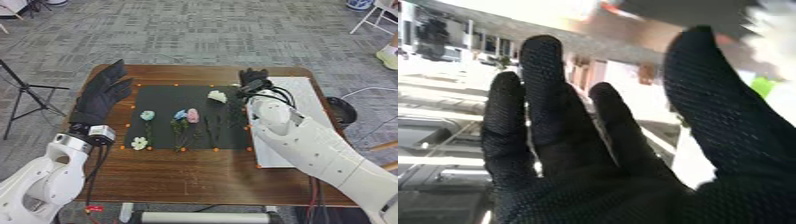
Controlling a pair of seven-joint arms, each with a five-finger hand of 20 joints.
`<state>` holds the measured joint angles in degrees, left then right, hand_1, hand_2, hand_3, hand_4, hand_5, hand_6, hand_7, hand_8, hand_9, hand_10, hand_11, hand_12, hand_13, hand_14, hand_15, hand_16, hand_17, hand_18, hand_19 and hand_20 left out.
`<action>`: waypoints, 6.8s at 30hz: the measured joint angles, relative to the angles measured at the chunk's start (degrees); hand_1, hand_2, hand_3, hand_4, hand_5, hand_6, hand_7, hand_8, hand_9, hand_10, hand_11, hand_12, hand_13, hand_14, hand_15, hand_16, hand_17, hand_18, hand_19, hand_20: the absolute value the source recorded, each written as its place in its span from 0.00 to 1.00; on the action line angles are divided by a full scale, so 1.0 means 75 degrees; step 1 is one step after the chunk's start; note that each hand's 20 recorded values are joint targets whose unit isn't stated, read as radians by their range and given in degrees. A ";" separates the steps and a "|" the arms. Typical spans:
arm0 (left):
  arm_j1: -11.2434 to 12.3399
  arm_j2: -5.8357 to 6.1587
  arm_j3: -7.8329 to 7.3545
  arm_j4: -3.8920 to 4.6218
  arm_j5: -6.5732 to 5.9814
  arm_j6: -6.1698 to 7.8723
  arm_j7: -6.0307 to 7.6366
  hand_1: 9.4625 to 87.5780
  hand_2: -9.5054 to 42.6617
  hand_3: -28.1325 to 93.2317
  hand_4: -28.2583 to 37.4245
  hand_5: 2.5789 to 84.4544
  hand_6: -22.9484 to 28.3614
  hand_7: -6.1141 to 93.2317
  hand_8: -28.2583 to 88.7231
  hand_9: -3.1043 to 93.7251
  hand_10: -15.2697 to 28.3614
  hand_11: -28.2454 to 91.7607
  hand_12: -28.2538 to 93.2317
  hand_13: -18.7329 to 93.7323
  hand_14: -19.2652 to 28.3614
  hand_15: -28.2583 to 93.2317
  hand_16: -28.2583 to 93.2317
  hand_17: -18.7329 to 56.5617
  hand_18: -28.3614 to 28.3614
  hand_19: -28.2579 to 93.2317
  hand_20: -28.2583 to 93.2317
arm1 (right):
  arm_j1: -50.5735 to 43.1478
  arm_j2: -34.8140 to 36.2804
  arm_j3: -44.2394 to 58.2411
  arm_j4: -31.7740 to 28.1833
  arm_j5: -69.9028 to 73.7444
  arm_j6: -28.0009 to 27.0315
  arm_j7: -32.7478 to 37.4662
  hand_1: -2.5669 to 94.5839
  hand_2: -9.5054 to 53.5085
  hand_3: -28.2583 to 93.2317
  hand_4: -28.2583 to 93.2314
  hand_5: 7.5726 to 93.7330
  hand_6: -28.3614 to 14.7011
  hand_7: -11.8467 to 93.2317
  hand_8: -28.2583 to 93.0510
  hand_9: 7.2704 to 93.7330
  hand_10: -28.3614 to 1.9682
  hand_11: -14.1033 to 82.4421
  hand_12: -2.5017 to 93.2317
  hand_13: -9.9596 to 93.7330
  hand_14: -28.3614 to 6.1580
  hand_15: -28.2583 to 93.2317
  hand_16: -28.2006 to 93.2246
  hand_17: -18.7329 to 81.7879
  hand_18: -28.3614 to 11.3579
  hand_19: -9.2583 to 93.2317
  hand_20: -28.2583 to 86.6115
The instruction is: Arrange flowers
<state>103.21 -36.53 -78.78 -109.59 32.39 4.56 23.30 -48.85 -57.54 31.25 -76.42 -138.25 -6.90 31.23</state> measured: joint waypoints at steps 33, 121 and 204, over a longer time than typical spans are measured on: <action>0.0196 0.0003 -0.0097 -0.0105 0.0011 0.0004 0.0006 0.23 0.11 0.77 0.05 0.26 0.48 0.21 0.18 0.22 0.57 0.33 0.39 0.31 0.68 0.41 0.29 0.11 0.83 0.52 0.33 | -0.0687 0.1322 0.0629 -0.1118 0.0782 0.0512 -0.0780 0.55 0.00 0.93 0.06 0.78 0.70 0.52 0.23 0.95 0.79 0.36 0.52 0.86 0.77 0.77 0.49 0.55 0.23 0.93 0.65; -0.0011 0.0011 0.0157 -0.0101 0.0012 0.0002 0.0040 0.23 0.11 0.77 0.05 0.26 0.48 0.19 0.19 0.23 0.57 0.30 0.42 0.32 0.68 0.37 0.31 0.11 0.83 0.51 0.34 | 0.0083 -0.0068 -0.0188 -0.0517 0.1804 0.0425 -0.2179 0.19 0.64 1.00 0.35 0.37 0.54 0.33 0.14 0.47 0.64 0.24 0.16 0.69 0.52 0.90 0.48 0.45 0.14 0.89 0.69; 0.1206 -0.1177 -0.0641 -0.0502 0.1475 0.0491 -0.0327 0.25 0.07 0.77 0.05 0.27 0.49 0.23 0.17 0.23 0.60 0.36 0.38 0.30 0.68 0.42 0.28 0.11 0.82 0.52 0.33 | -0.7297 0.1320 0.8968 -0.4746 1.0685 -0.0622 -0.5177 0.15 0.13 0.88 0.04 0.26 0.55 0.17 0.18 0.24 0.53 0.15 0.25 0.28 0.50 0.21 0.54 0.19 0.21 0.37 0.40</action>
<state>112.25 -45.36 -83.59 -113.35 43.45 8.24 20.85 -103.58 -47.64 98.51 -112.01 -58.12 -11.56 -7.59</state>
